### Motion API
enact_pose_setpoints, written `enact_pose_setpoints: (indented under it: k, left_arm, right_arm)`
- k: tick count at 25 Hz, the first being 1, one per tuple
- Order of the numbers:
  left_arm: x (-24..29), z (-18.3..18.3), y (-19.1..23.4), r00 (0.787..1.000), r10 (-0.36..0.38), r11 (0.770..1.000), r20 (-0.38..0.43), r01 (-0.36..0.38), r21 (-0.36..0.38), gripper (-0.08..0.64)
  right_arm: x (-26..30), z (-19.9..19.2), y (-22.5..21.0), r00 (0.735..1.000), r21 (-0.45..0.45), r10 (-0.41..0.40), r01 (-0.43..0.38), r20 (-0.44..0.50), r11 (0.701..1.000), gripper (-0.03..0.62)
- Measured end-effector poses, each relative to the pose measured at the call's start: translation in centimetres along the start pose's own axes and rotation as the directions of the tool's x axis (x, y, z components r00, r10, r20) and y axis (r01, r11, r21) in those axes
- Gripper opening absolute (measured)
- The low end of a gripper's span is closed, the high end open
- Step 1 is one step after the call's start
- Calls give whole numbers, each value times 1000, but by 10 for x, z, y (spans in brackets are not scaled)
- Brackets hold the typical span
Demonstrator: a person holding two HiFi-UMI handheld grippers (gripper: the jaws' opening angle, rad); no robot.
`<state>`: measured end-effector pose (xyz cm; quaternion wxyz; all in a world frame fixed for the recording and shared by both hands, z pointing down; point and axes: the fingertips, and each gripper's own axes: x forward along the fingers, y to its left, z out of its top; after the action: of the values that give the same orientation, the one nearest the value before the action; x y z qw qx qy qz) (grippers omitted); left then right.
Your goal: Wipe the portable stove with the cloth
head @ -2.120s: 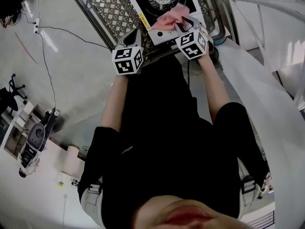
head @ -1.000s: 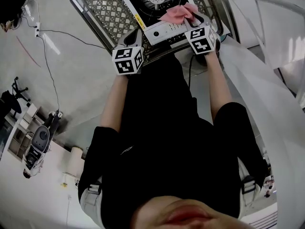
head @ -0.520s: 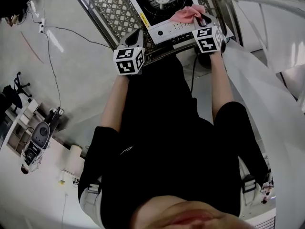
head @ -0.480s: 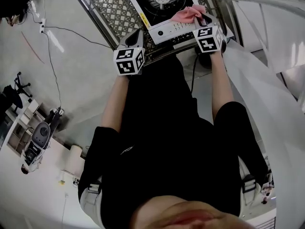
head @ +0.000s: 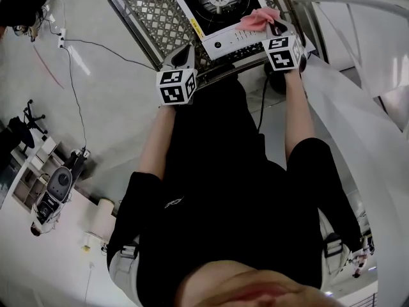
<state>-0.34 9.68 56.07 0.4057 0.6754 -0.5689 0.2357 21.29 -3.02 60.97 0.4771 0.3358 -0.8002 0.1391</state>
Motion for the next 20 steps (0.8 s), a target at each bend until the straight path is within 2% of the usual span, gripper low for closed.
enact_pose_setpoints:
  k: [5,10,13,18,20]
  left_arm:
    - [-6,-10,2,1000,-21,1000,7,21,-11,0]
    - [-9,-2,18,998,-45,998,42,47,-33,0]
    - [-17,7,28,995,-65,996,75,69,-48,0]
    - [-32,20,41,989,-78,996,127,73,48,0]
    - [-38,30,45,983,-99,995,154,95,33,0]
  right_arm:
    - [-20,11,5,997,68,-19,14,80,998,28]
    - [-33,46,28,991,86,-18,7,132,996,26]
    - [-39,75,53,988,42,-2,-4,154,999,26]
    - [-40,124,109,988,-106,55,-40,144,994,26]
    - [-44,145,132,989,-158,76,-55,130,986,26]
